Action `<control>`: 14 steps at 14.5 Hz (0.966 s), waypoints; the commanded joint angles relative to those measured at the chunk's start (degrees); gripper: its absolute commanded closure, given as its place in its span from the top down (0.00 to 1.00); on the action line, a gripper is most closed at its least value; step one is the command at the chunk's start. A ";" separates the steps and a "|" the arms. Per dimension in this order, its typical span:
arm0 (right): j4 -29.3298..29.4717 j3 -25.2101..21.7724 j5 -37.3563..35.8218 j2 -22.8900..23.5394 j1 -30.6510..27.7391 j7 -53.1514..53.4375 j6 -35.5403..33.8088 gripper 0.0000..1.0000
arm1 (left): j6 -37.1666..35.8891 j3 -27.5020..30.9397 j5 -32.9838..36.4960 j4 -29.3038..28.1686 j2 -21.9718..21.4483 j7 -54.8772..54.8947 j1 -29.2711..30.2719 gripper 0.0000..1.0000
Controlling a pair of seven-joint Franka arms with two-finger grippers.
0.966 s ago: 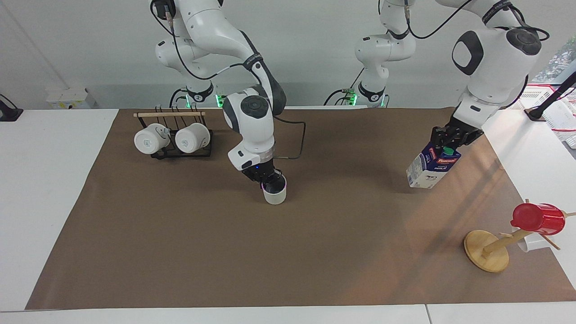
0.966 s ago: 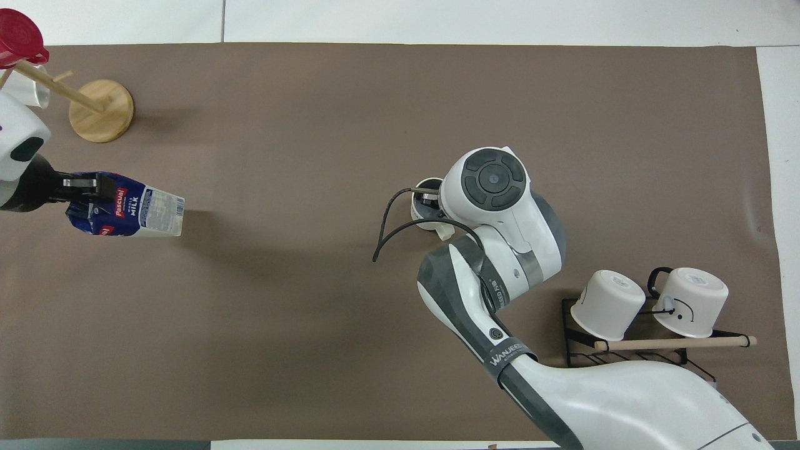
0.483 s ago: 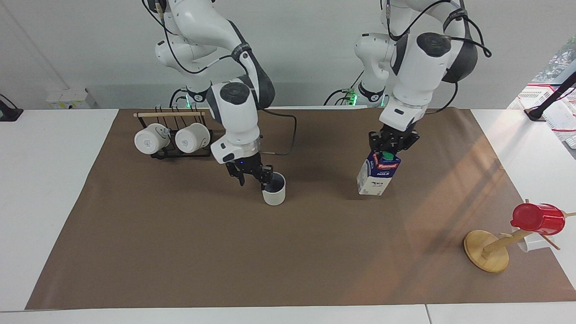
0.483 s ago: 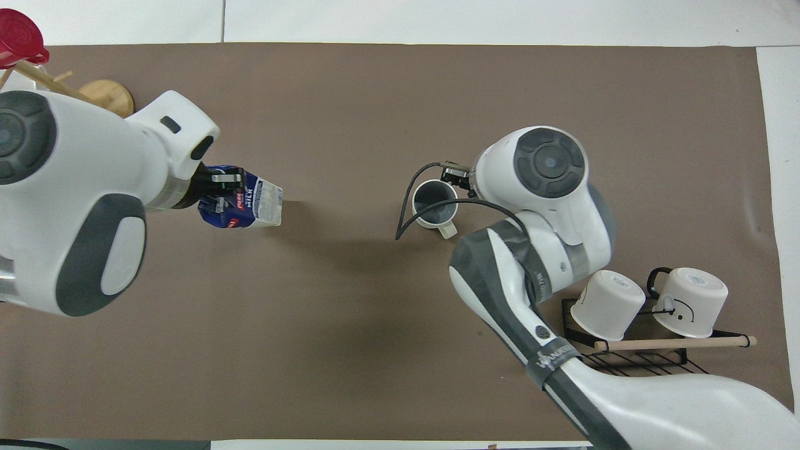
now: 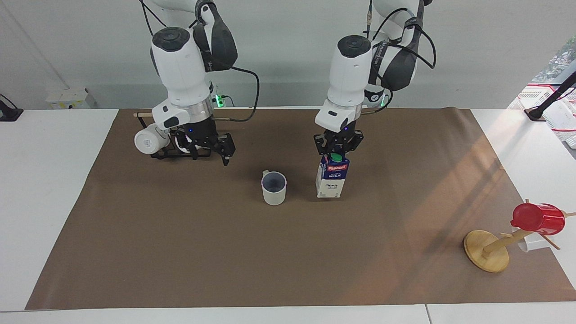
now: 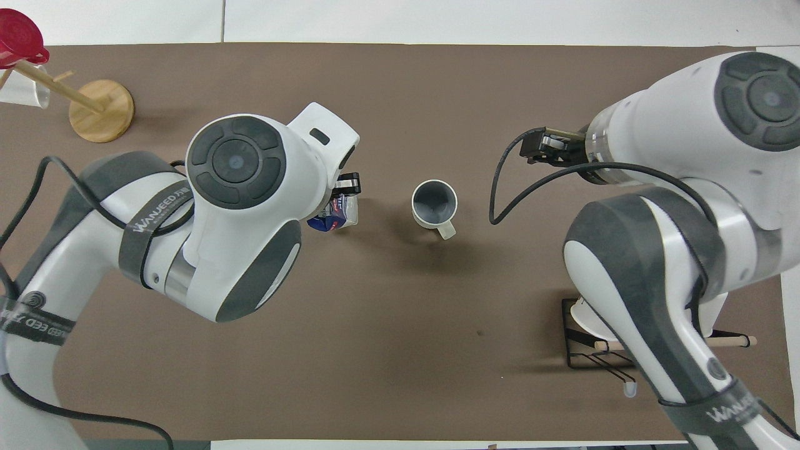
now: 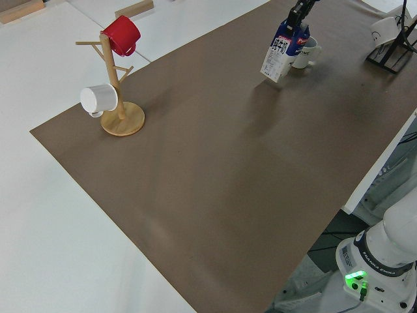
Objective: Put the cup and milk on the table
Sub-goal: 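Release the mug with the right gripper while the left gripper carries milk, then lower the milk carton beside the mug and open the left gripper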
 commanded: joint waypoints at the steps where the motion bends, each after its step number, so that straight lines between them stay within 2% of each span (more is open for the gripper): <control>1: -0.53 0.38 0.11 -4.54 -5.07 -7.00 -5.20 1.00 | -0.68 1.00 2.87 4.96 4.99 -4.59 -3.70 0.00; 4: 0.08 0.03 0.11 -7.19 -8.94 -11.31 -11.26 1.00 | -0.76 1.00 3.67 6.62 7.10 -6.18 -6.16 0.00; 6: 2.44 -0.23 0.28 -7.11 -11.15 -17.36 -16.44 1.00 | -0.76 1.00 3.76 7.78 8.07 -7.41 -6.61 0.00; 11: 5.25 -0.67 0.11 -6.85 -14.49 -22.47 -22.43 1.00 | -0.85 1.00 3.76 8.13 9.65 -7.67 -8.02 0.00; 14: 5.79 -0.59 0.11 -6.58 -17.12 -23.81 -22.36 1.00 | -1.64 1.09 3.85 8.04 9.57 -7.67 -7.93 0.00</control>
